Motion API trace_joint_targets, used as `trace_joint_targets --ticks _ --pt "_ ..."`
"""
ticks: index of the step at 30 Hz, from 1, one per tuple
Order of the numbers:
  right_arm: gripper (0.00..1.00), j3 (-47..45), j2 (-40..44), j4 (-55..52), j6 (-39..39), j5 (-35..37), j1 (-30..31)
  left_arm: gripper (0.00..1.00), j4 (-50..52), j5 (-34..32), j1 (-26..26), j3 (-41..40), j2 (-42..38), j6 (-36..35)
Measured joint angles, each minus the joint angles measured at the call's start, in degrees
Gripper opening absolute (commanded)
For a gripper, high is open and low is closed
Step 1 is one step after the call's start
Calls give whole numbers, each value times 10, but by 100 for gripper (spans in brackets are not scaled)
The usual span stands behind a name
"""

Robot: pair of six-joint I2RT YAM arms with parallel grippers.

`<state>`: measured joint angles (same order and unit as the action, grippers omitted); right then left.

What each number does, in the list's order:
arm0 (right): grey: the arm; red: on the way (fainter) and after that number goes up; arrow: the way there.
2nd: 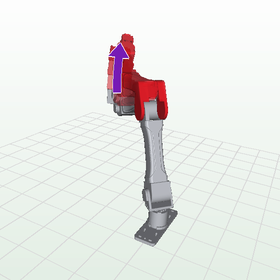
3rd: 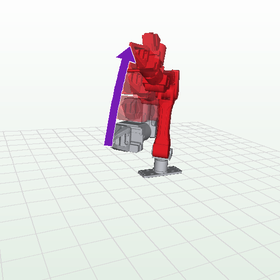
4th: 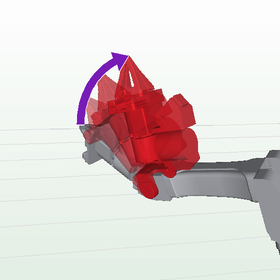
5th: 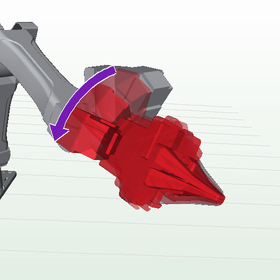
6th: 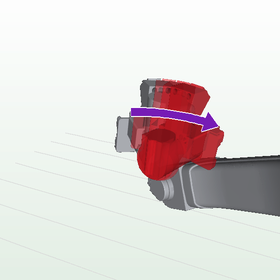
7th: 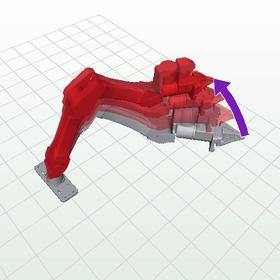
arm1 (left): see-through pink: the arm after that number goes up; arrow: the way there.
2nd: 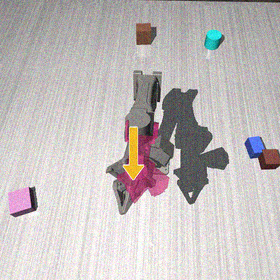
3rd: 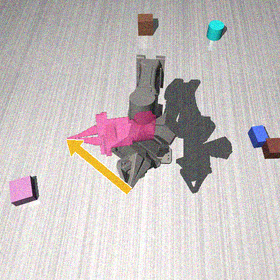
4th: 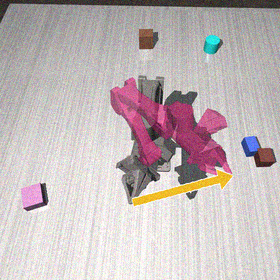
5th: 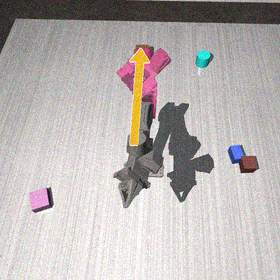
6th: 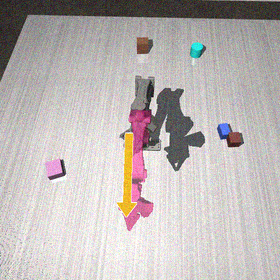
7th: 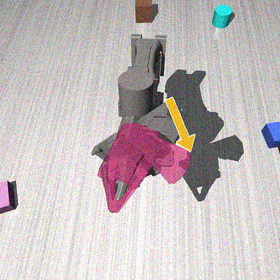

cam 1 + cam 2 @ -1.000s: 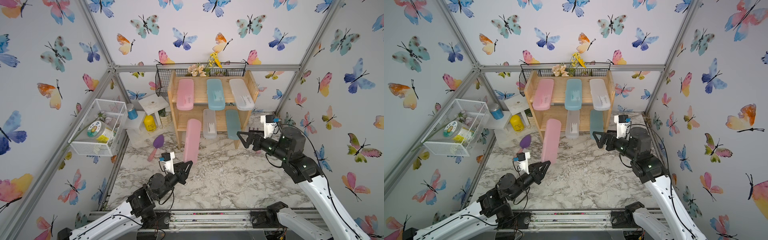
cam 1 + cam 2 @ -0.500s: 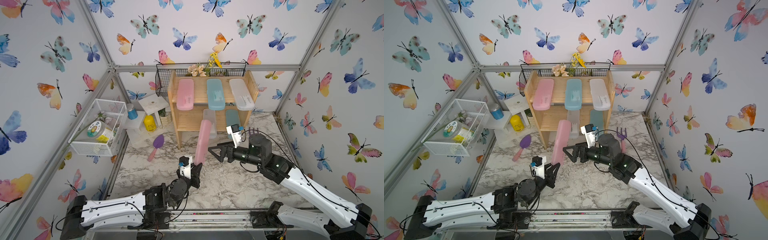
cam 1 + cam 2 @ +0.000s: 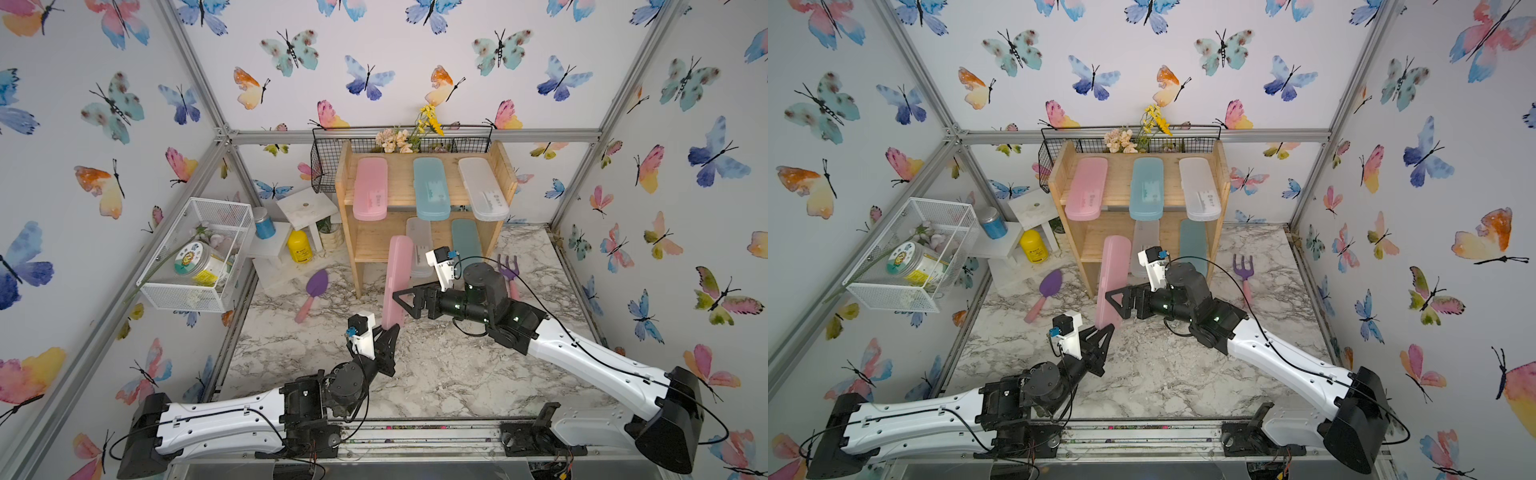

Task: Remove the pencil cases from the shelf
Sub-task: Pick up the pencil case from the shelf, then place the pencil case at the center of the board.

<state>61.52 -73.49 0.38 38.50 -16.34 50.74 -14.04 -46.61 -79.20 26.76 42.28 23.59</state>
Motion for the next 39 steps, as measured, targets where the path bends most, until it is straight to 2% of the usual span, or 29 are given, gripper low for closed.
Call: trace_joint_targets --ticks 9,12,14,15,17,20,23,28,34,39 --pt "98 17 -42 36 1 -4 10 0 -3 0 0 -15 -12 6" --pt "88 19 -47 40 3 -4 11 0 -4 0 0 -16 -14 7" --pt "75 19 -47 42 8 -3 11 0 -4 0 0 -18 -14 8" --pt "72 19 -47 42 11 -3 11 2 -5 0 0 -19 -15 8" --pt "71 21 -47 40 13 -1 11 21 -7 -1 0 -20 -15 9" --pt "71 28 -47 23 6 5 11 73 -7 -1 0 -20 -15 10" --pt "71 39 -45 -20 -17 28 12 93 -7 -3 0 -20 -17 13" --pt "71 28 -8 -139 -68 94 13 100 6 -26 0 -20 -28 26" --pt "70 -82 60 -263 -83 143 13 99 48 -78 0 -19 -72 51" --pt "72 -132 -4 -344 -82 176 12 99 84 -110 0 -19 -106 65"
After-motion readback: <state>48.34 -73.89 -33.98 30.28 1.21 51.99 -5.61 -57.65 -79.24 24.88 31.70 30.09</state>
